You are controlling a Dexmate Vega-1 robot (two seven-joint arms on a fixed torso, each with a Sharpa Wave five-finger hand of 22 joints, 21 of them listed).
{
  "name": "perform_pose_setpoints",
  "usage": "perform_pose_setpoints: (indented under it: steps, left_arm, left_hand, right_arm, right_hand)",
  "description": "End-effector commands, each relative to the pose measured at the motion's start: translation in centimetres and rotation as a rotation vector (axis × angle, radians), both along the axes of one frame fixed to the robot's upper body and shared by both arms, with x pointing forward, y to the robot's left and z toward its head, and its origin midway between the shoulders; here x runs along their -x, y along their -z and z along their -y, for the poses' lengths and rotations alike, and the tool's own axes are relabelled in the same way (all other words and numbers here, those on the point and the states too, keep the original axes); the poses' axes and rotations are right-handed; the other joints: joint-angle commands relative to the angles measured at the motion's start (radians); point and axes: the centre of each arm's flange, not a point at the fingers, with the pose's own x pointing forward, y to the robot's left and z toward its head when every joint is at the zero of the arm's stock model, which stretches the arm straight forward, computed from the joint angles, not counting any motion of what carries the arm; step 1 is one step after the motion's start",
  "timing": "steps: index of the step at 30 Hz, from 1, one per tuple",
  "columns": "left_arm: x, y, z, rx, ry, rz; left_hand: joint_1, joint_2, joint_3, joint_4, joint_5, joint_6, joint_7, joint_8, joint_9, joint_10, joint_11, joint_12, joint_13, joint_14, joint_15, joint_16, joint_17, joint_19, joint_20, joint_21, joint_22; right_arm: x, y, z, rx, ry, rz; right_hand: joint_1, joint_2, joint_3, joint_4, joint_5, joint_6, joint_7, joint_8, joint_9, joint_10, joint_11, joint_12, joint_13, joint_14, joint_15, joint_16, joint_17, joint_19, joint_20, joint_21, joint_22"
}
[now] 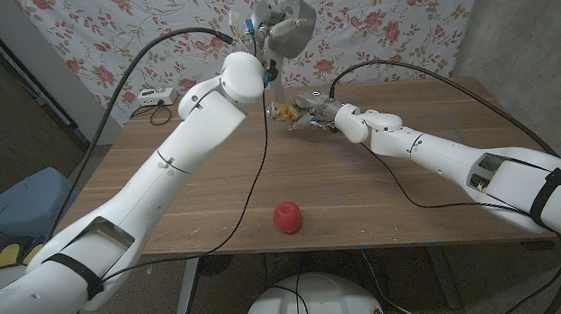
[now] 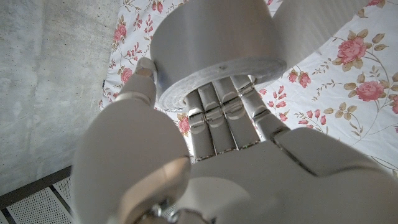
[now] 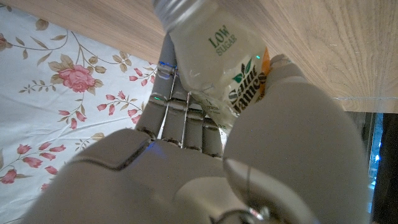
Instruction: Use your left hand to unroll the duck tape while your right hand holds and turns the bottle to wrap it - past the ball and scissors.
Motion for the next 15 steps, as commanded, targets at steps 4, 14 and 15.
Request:
perform_pose_setpoints:
  steps: [4,14,15]
  left_arm:
    - [-4.6,1.8,3.1,0.041,0.153,0.084]
    - [-6.0,2.9,5.2,0.037,0.294,-0.008]
    - [-5.7,3.0,5.4,0.024,0.308,-0.017]
  left_hand:
    - [0.2,0.198,0.006,0.007,0.002,0.013,0.004,-0.014,0.001,0.128,-0.146,-0.014,-0.006,0.026,-0.085,-0.014,-0.003,-0.013,-0.013,0.01,-0.001]
    - [0.193,0.199,0.001,0.011,0.005,0.014,-0.003,-0.021,0.001,0.125,-0.15,-0.025,-0.015,0.019,-0.089,-0.024,-0.005,-0.025,-0.022,0.02,-0.006]
    - [0.193,0.199,0.001,0.011,0.005,0.017,-0.002,-0.02,0.001,0.126,-0.15,-0.026,-0.015,0.02,-0.089,-0.024,-0.005,-0.023,-0.023,0.021,-0.007]
  right_arm:
    - [0.3,-0.3,0.1,-0.008,-0.01,0.009]
    - [0.0,-0.5,0.6,-0.011,0.012,0.013]
    - [-0.1,-0.6,0.7,-0.01,0.012,0.017]
  right_hand:
    - [0.231,0.235,0.004,0.006,0.006,0.309,-0.254,0.004,0.002,0.254,-0.247,-0.005,0.004,0.308,-0.393,-0.003,0.004,-0.085,-0.239,0.009,0.003]
    - [0.232,0.235,0.003,0.007,0.006,0.309,-0.255,0.004,0.003,0.253,-0.246,-0.009,0.005,0.309,-0.393,-0.004,0.006,-0.086,-0.239,0.013,0.002]
    - [0.231,0.235,0.002,0.008,0.006,0.309,-0.255,0.004,0.003,0.255,-0.246,-0.009,0.005,0.309,-0.392,-0.005,0.006,-0.086,-0.239,0.013,0.002]
